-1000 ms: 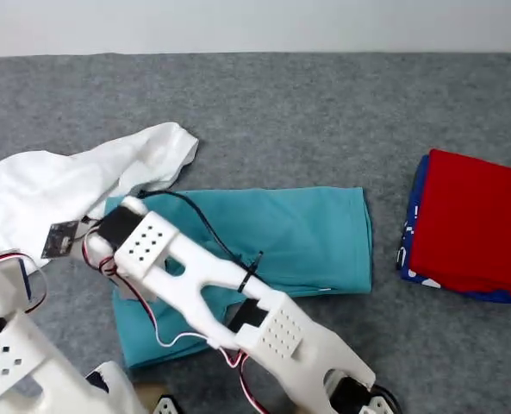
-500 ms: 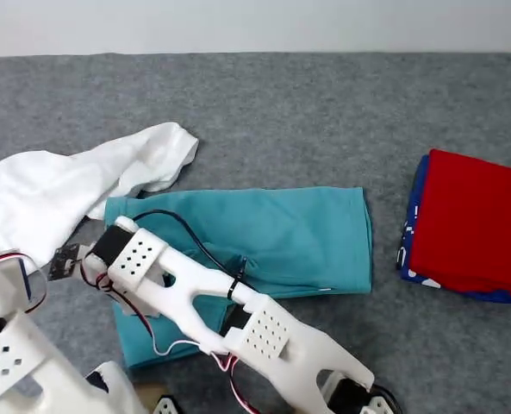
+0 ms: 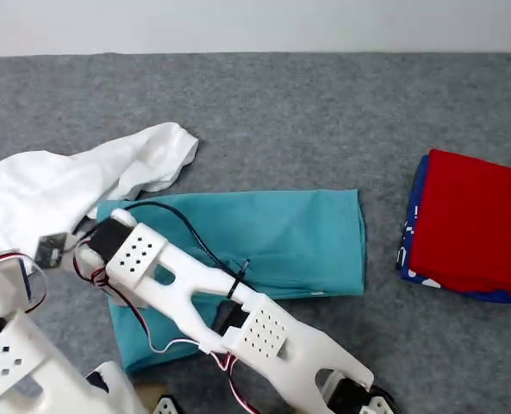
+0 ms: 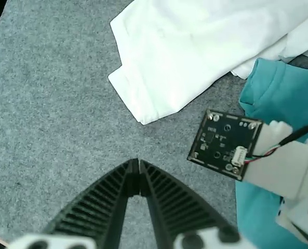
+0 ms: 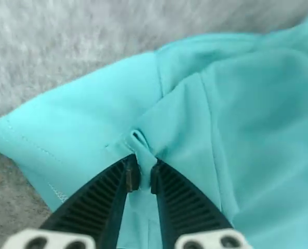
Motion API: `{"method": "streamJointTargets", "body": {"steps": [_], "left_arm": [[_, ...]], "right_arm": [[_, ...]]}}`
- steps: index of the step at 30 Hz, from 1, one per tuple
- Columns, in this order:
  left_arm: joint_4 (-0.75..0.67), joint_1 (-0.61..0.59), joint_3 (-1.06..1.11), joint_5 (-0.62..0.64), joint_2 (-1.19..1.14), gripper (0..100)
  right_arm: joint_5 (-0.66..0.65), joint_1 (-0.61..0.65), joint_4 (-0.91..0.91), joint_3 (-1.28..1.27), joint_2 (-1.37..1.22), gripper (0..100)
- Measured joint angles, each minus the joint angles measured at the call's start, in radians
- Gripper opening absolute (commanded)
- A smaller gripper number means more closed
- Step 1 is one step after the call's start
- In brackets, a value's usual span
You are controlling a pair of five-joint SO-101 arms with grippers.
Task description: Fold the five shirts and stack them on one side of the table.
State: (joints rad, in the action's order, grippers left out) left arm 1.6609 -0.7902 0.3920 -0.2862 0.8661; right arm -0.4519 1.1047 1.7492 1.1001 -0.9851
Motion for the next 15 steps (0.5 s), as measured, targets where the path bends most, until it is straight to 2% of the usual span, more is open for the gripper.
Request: {"method": "streamJointTargets", "body": {"steps": [5,9,15], "left_arm": [[0.000,0.000,0.000,0.000,0.000,0],[0.000,0.000,0.000,0.000,0.000,0],[0.000,0.000,0.000,0.000,0.000,0]], "right_arm": [[0.000,-0.014,0.000,0.063,0.000,1.7],[0.000,-0.023,0.000,0.060,0.000,7.3],[-0.002,-0.023,0.000,0.046,-0.020,3.3]]}}
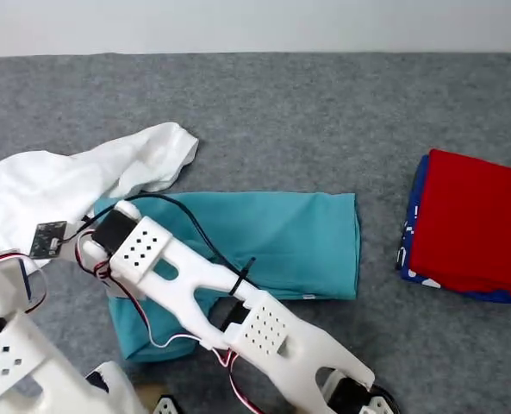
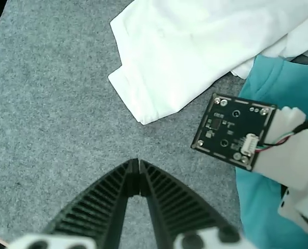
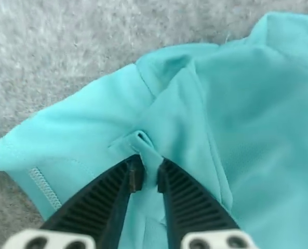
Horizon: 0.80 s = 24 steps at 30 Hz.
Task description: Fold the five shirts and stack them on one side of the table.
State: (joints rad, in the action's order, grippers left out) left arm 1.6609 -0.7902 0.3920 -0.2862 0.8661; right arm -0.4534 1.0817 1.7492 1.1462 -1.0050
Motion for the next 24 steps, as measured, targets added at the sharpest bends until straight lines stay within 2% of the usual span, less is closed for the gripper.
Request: {"method": "streamJointTargets", "body": {"steps": [5,10,18,22,24], "left_arm": [[0.000,0.000,0.000,0.000,0.000,0],[0.000,0.000,0.000,0.000,0.000,0],[0.000,0.000,0.000,0.000,0.000,0],[0.000,0.000,0.000,0.000,0.000,0],[0.000,0.000,0.000,0.000,0.000,0]], "right_arm": [[0.000,0.000,0.000,0.000,-0.008,9.1],[0.000,0.000,0.000,0.000,-0.008,6.3],[0.000,0.000,0.005,0.000,-0.008,7.0],[0.000,0.000,0.005,0.000,-0.002,12.2],[0.000,0.000,0.005,0.000,0.002,11.6]]}}
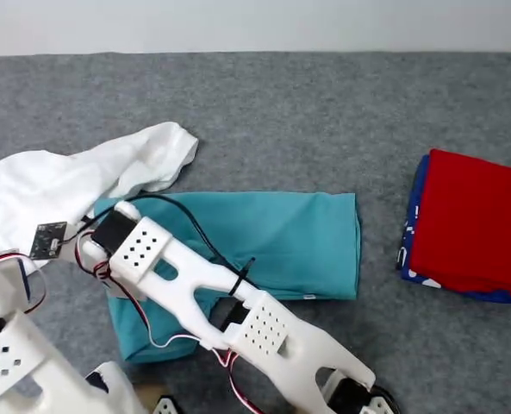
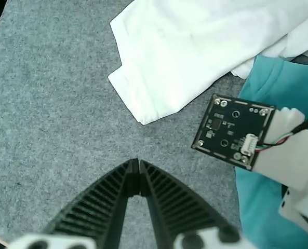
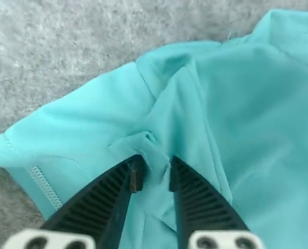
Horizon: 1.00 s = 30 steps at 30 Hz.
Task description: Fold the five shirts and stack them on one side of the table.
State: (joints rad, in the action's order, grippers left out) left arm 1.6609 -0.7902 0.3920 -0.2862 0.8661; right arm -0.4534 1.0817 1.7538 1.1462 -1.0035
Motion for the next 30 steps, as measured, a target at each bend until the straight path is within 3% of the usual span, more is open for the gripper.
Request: {"method": "streamJointTargets", "body": {"steps": [12,23,30], "left_arm": [[-0.003,0.000,0.003,0.000,0.000,0],[-0.011,0.000,0.003,0.000,0.000,0],[-0.011,0.000,0.003,0.000,0.000,0]], "right_arm": [[0.000,0.000,0.000,0.000,0.000,7.9],[0.029,0.009,0.000,0.000,0.000,14.7],[0.032,0.021,0.000,0.000,-0.089,9.6]]}}
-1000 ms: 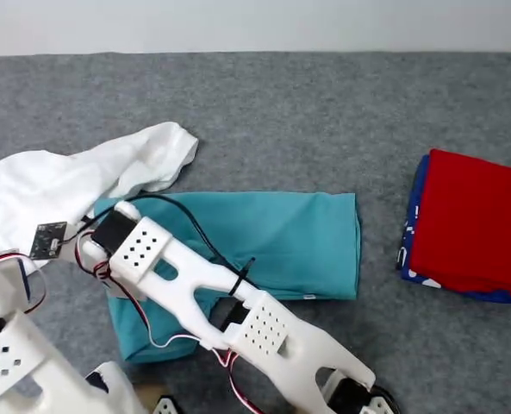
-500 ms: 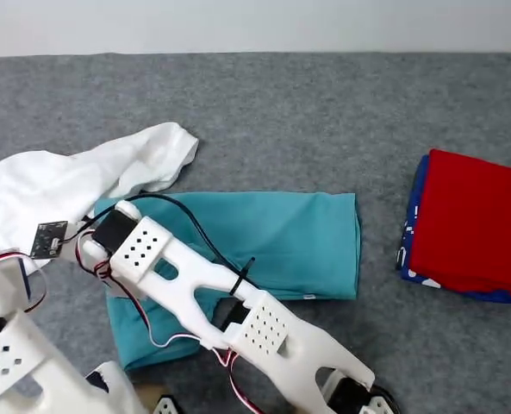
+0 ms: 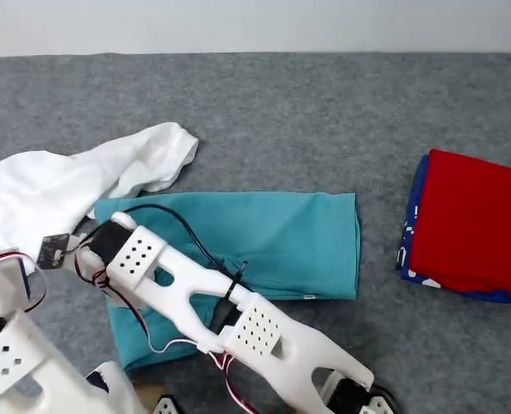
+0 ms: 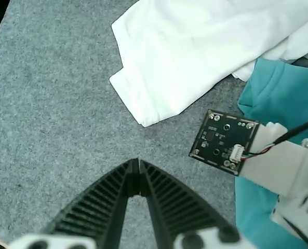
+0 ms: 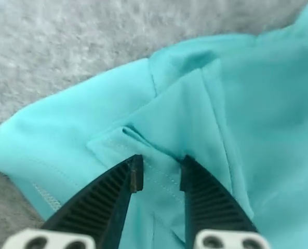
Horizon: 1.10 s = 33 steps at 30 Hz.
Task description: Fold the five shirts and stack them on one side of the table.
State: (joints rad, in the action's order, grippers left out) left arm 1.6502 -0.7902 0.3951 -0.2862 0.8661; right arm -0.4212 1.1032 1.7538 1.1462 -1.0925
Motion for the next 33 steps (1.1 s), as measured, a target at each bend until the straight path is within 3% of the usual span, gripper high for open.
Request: {"method": "streamJointTargets", "body": {"steps": [7,21,33], "left_arm": [[0.000,0.000,0.000,0.000,0.000,0],[0.000,0.000,0.000,0.000,0.000,0],[0.000,0.002,0.000,0.000,0.000,0]], "right_arm": [[-0.021,-0.005,0.000,0.000,-0.015,0.9],[-0.046,-0.006,0.000,0.000,0.081,0.9],[-0.049,-0.092,0.000,0.000,0.124,3.2]]}}
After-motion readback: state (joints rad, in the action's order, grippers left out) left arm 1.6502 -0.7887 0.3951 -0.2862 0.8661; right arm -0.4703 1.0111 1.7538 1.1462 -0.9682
